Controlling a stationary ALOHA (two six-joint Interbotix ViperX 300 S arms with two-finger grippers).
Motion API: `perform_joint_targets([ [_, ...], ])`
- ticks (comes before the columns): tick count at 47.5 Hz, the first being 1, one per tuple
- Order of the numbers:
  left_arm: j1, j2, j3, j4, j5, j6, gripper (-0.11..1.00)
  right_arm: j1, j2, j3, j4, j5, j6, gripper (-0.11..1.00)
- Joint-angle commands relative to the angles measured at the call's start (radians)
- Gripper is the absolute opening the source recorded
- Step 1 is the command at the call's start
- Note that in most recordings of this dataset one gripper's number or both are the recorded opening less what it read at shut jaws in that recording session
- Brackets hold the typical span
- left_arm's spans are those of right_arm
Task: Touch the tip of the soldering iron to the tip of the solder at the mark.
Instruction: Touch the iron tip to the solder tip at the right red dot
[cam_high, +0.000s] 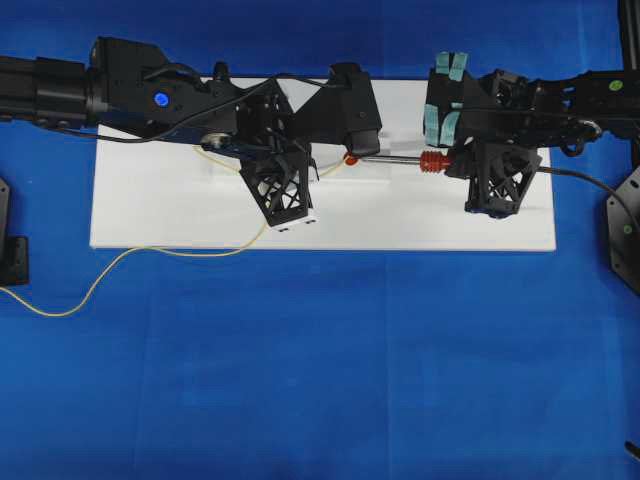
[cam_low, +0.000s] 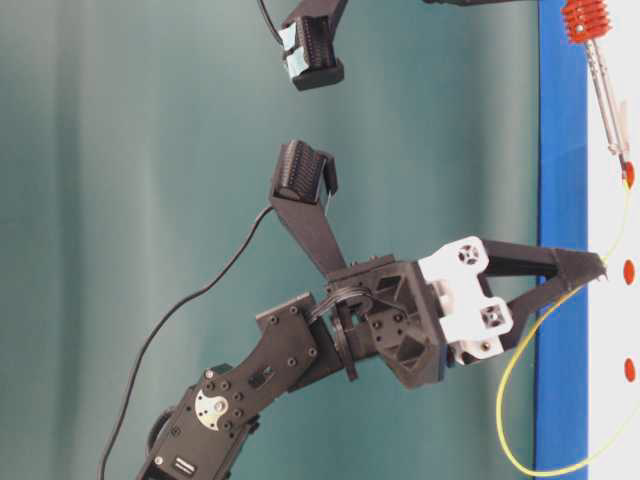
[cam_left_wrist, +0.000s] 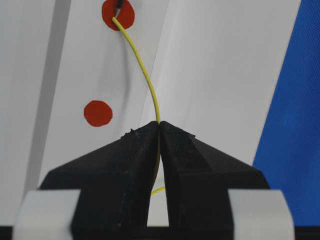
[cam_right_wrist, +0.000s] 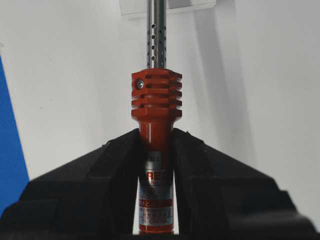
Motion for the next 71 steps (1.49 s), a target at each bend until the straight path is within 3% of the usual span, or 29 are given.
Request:
perform_joint_targets([
  [1, 0.002, -0.015, -0.011, 0.003, -0.003, -0.002, 0.03, -0.002, -0.008, -0.018, -0.003, -0.005, -0.002, 0.06],
  [61, 0.000, -0.018, -0.011, 0.003, -0.005, -0.005, 0.03, -0.003, -0.008, -0.018, -0.003, -0.006, -0.002, 0.06],
  [71, 0.000, -0.097, 0.018, 0.003, -0.005, -0.003, 0.03, -0.003, -0.008, -0.018, -0.003, -0.006, -0.003, 0.06],
])
